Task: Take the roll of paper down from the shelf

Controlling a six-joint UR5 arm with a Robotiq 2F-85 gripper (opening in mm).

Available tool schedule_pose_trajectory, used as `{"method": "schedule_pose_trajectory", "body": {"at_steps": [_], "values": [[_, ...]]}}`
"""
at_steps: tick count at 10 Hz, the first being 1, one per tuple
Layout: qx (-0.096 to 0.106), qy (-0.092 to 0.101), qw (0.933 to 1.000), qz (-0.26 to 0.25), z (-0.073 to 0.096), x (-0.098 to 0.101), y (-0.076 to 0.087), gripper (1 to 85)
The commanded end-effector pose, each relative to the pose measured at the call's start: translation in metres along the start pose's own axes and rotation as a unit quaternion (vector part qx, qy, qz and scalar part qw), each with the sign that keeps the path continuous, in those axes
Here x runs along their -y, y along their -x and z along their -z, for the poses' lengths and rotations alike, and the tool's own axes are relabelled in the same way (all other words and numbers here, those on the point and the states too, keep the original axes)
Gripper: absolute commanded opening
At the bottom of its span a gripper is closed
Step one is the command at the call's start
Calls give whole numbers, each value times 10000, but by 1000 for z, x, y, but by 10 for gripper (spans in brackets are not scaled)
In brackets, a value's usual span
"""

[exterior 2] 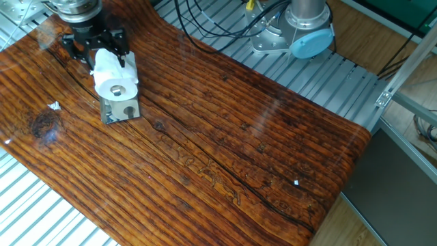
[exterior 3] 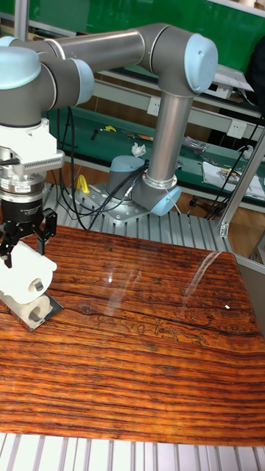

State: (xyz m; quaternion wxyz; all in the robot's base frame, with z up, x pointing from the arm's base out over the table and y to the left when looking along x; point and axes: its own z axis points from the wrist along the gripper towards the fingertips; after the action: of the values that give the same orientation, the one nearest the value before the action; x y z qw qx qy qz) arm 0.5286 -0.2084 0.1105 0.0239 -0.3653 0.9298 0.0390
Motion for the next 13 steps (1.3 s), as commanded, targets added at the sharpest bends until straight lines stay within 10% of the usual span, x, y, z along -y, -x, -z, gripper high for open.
{"method": "schedule_pose_trajectory", "body": {"at_steps": [1,13], "values": [[20,-191,9998,-111,2,10,0,677],[-335,21,9987,395,-23,13,-20,850]]}}
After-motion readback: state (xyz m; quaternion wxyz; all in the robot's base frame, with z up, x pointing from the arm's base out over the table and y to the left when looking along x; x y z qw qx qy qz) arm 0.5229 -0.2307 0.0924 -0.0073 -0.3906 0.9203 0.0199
